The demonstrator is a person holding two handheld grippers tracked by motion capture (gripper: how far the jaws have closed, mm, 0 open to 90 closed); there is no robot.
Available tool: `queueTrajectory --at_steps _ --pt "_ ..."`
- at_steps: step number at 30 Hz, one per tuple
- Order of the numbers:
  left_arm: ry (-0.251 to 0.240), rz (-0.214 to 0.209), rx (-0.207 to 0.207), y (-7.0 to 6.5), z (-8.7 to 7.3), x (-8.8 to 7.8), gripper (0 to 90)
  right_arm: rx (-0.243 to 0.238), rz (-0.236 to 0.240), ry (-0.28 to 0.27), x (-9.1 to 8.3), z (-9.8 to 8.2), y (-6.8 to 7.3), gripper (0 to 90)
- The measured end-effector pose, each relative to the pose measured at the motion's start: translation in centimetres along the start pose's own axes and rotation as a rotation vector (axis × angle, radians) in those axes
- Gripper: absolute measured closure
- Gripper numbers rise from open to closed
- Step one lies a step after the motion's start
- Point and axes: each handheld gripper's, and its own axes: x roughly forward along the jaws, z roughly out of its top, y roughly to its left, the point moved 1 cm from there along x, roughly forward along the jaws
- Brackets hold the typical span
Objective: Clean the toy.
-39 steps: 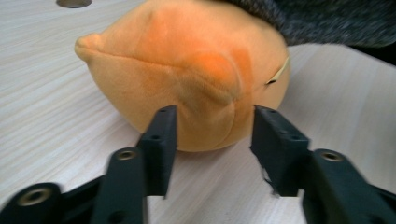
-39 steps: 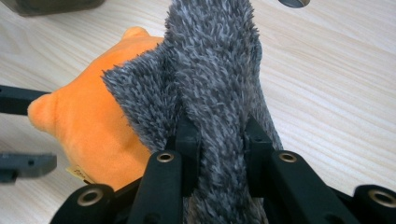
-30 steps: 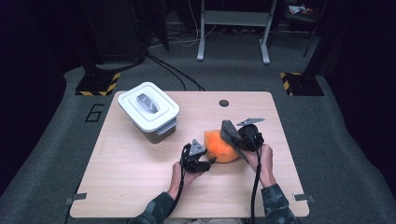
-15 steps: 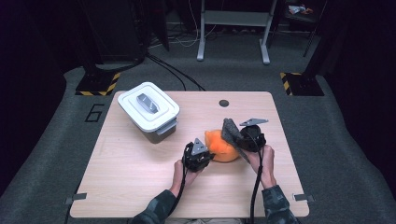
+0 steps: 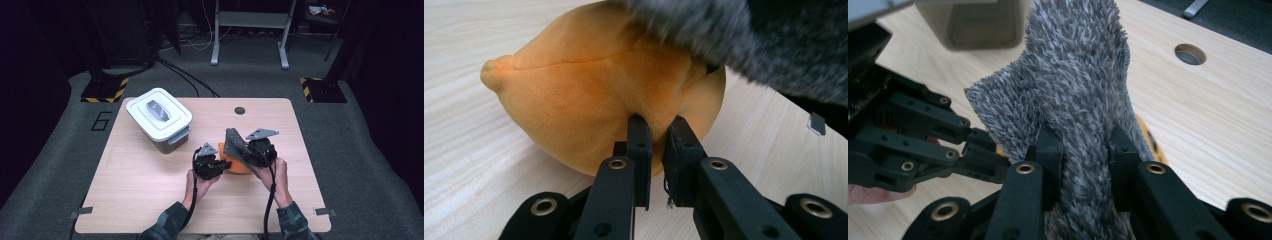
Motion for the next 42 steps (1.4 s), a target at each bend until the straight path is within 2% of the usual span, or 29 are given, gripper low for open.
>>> queueTrajectory --at_steps 4,7,9,10,14,15,22,28,33,42 --pt "0.008 -0.004 -0.022 0.6 -0.4 0.2 82.2 -0.047 -0.021 0.023 1.4 -0.3 0.4 73.8" --pt "0.009 -0.004 -0.022 0.8 -0.4 0.1 82.0 -0.019 -0.024 0.023 1.5 -0.4 0.5 73.8" --pt "0.004 0.003 -0.016 0.7 -0.4 0.2 82.0 -0.024 -0.022 0.025 1.5 -0.5 0.1 73.8" --pt "0.006 0.000 -0.027 0.7 -0.5 0.1 81.9 -0.012 -0.028 0.024 1.5 -0.6 0.0 73.8" --pt "0.003 0.004 -0.029 0.9 -0.6 0.1 81.8 0.007 -0.046 0.026 1.3 -1.1 -1.1 73.7" --pt "0.000 0.005 -0.027 0.9 -0.6 0.1 81.7 0.025 -0.051 0.030 1.3 -1.3 -1.3 73.7" --pt "-0.001 0.008 -0.023 0.9 -0.7 0.1 81.6 0.070 -0.077 0.042 1.3 -2.3 -3.2 73.5" --pt "-0.002 0.010 -0.018 0.9 -0.7 0.1 81.6 0.125 -0.083 0.060 1.6 -3.3 -4.8 73.4" --pt "-0.003 0.013 -0.016 1.1 -0.8 0.1 81.6 0.157 -0.109 0.095 2.3 -4.1 -6.2 73.4" --pt "0.002 0.019 -0.015 1.1 -0.9 0.1 81.6 0.217 -0.117 0.160 4.2 -5.8 -8.0 73.4"
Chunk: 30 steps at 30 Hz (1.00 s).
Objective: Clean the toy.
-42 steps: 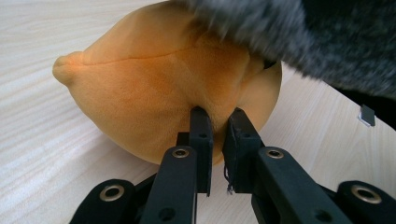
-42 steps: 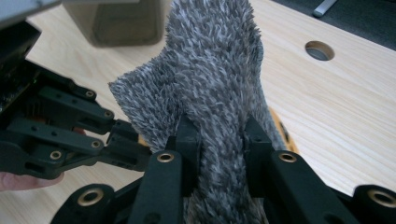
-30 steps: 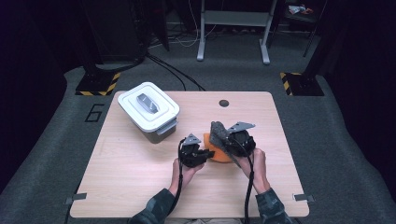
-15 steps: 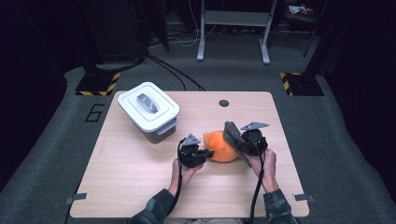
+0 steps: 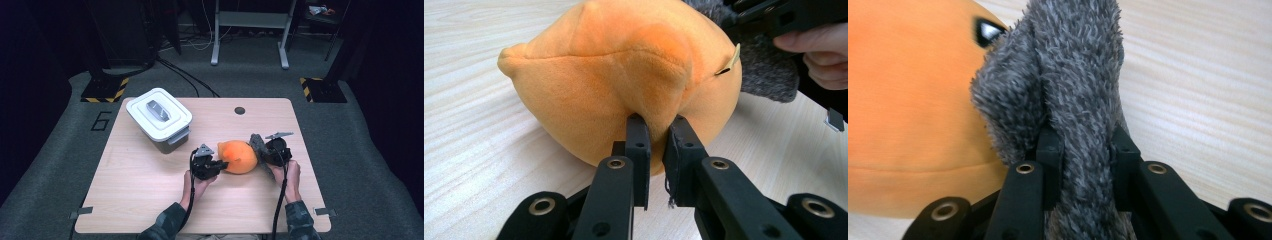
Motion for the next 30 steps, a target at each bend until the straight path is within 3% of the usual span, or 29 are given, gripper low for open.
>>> queueTrajectory --at_steps 5,10,13,17,20,25,30 --pt "-0.003 0.002 -0.007 0.0 0.0 0.0 81.5 0.039 0.003 0.054 1.5 -0.5 -0.5 73.4" --pt "-0.005 0.003 -0.006 0.0 -0.1 0.0 81.5 0.029 0.012 0.097 3.1 -1.0 -0.6 73.5" --pt "-0.008 0.002 -0.007 0.0 0.0 0.0 81.5 0.028 0.002 0.091 2.8 -0.9 -0.7 73.4" --pt "-0.006 0.000 0.003 -0.1 0.0 0.0 81.5 0.046 -0.026 0.056 0.9 -0.6 -1.0 73.6" --pt "-0.007 0.000 0.008 -0.1 0.0 0.0 81.4 0.020 -0.040 -0.001 -0.9 -0.1 -1.1 73.5" --pt "-0.006 0.004 0.011 -0.2 0.1 0.0 81.3 -0.006 0.006 -0.103 -4.7 1.1 0.4 73.5" --pt "-0.002 0.006 0.021 -0.3 0.2 0.0 81.3 -0.097 0.077 -0.182 -7.1 2.5 3.2 73.5"
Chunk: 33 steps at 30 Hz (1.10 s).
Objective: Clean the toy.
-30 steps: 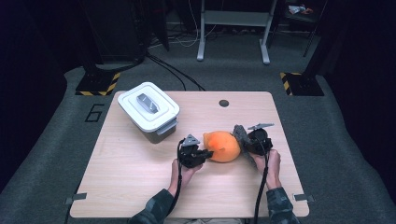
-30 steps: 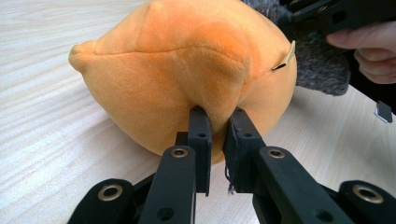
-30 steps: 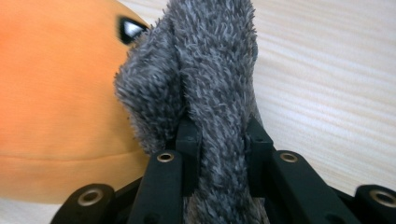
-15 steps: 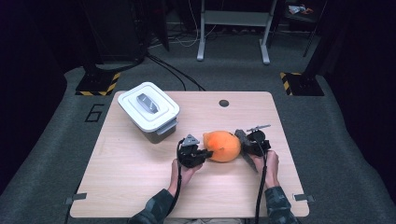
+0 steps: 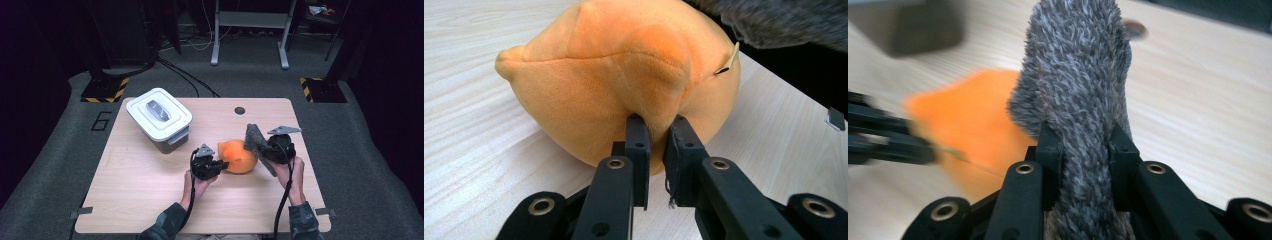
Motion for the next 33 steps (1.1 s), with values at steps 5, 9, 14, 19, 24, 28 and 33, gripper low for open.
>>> queueTrajectory --at_steps 5,9,14,19,24,28,33 --pt "0.001 0.000 0.011 0.0 0.1 0.0 81.2 -0.066 0.088 -0.019 0.2 1.3 3.1 73.5" --pt "0.000 0.001 0.010 -0.1 0.1 0.0 81.1 -0.112 0.125 0.009 1.7 1.5 4.6 73.5" --pt "0.008 -0.001 0.003 0.1 0.0 0.0 81.1 -0.132 0.085 0.054 3.6 0.9 5.3 73.5" --pt "0.005 -0.002 0.002 -0.1 0.0 0.1 81.0 -0.142 0.049 0.058 3.3 0.8 4.8 73.4" --pt "0.003 -0.005 0.000 -0.1 0.0 0.1 81.0 -0.113 0.025 0.064 3.1 0.2 3.7 73.4" --pt "0.004 -0.006 0.000 0.0 0.0 0.1 81.0 -0.090 0.006 0.066 3.0 -0.3 2.6 73.3" --pt "0.001 -0.009 0.001 0.0 0.0 0.2 81.0 -0.047 -0.023 0.079 3.1 -1.0 1.1 73.3"
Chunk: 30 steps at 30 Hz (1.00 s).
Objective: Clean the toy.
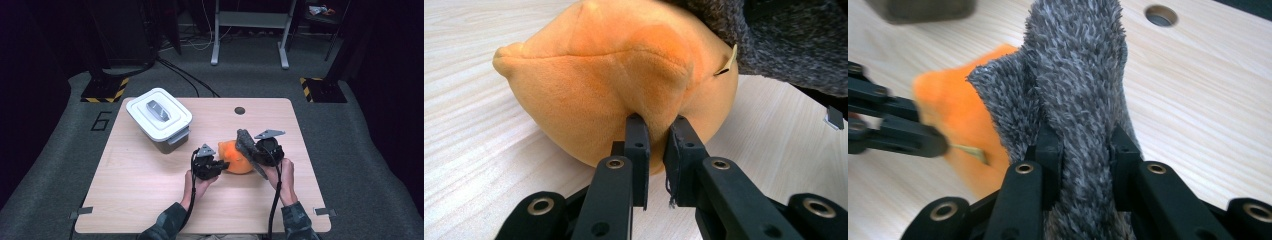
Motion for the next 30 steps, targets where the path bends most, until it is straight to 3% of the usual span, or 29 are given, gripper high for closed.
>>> queueTrajectory --at_steps 8,19,26,30 --pt "0.000 -0.002 -0.008 0.0 -0.1 0.0 81.0 0.083 -0.019 0.044 1.1 -1.4 -2.7 73.2" --pt "0.003 -0.001 -0.007 0.0 -0.1 0.0 81.1 0.176 -0.028 0.132 3.6 -3.1 -4.9 73.1" --pt "0.005 -0.002 -0.006 0.1 -0.1 0.0 81.0 0.189 -0.022 0.216 5.9 -4.2 -5.4 73.1" --pt "0.003 -0.008 -0.006 0.2 -0.1 -0.1 80.9 0.184 -0.026 0.220 5.9 -4.3 -5.4 73.2"
